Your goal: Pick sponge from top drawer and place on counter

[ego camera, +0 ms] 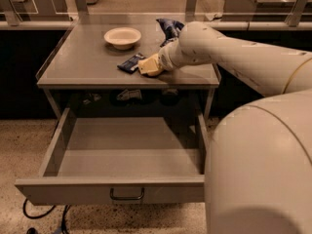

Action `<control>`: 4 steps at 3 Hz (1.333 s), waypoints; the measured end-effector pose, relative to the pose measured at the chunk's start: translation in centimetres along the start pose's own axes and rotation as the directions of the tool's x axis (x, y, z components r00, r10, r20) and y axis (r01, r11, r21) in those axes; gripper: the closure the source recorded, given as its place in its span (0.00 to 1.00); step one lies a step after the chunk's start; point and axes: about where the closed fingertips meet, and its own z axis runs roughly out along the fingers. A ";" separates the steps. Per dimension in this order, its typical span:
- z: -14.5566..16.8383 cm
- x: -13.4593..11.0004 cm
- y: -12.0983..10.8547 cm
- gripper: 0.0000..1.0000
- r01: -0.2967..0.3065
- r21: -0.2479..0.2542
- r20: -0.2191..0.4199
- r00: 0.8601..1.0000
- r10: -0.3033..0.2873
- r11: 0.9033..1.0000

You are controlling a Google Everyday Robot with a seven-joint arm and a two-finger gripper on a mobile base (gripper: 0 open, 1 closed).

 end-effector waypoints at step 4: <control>-0.4 -0.5 0.0 0.11 0.000 0.000 0.000 1.000 0.000 1.000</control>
Offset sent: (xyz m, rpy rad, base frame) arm -0.0004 0.0000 0.0060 0.0000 0.0000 0.0000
